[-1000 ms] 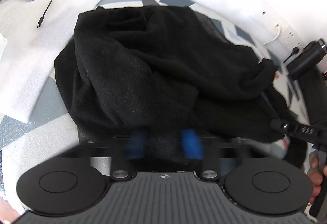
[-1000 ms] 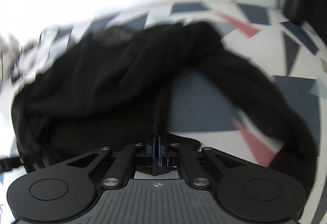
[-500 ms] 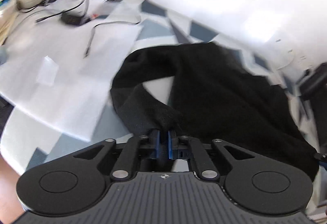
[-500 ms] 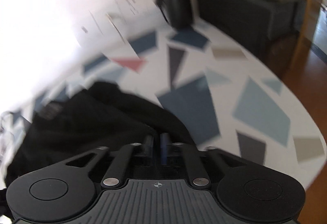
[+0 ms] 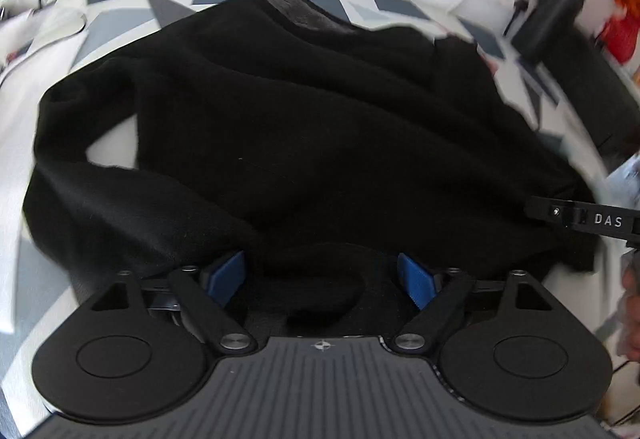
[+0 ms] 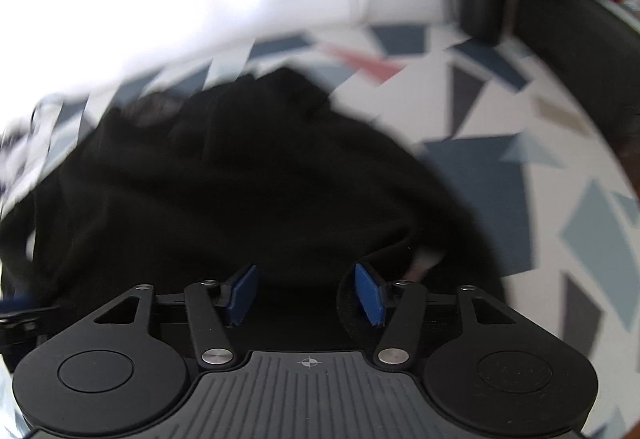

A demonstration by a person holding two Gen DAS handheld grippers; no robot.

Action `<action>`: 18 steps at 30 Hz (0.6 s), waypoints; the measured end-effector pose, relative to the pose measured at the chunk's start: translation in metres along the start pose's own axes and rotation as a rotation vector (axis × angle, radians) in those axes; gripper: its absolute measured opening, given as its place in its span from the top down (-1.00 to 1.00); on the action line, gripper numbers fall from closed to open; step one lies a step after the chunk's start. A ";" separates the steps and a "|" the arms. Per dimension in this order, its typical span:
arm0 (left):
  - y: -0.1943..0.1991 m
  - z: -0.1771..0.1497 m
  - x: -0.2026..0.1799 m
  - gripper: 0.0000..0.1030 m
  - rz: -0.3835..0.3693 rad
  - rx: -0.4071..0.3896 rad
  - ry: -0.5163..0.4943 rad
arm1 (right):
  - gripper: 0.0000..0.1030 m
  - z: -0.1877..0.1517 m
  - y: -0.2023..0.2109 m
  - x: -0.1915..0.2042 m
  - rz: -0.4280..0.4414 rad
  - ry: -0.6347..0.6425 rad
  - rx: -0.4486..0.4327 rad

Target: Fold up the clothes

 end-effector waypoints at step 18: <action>0.075 -0.046 0.090 0.94 0.100 -0.068 0.123 | 0.37 -0.033 0.027 0.066 0.295 0.017 0.005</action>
Point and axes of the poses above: each gripper's, at about its wrist camera, not at the fingertips, and y roughly against the way its jaws point, x to its left, z to its top, the point moved 8 cm from there along -y, roughly the way its jaws point, and after that the axes turned 7 degrees about x, right-handed, at the moved point
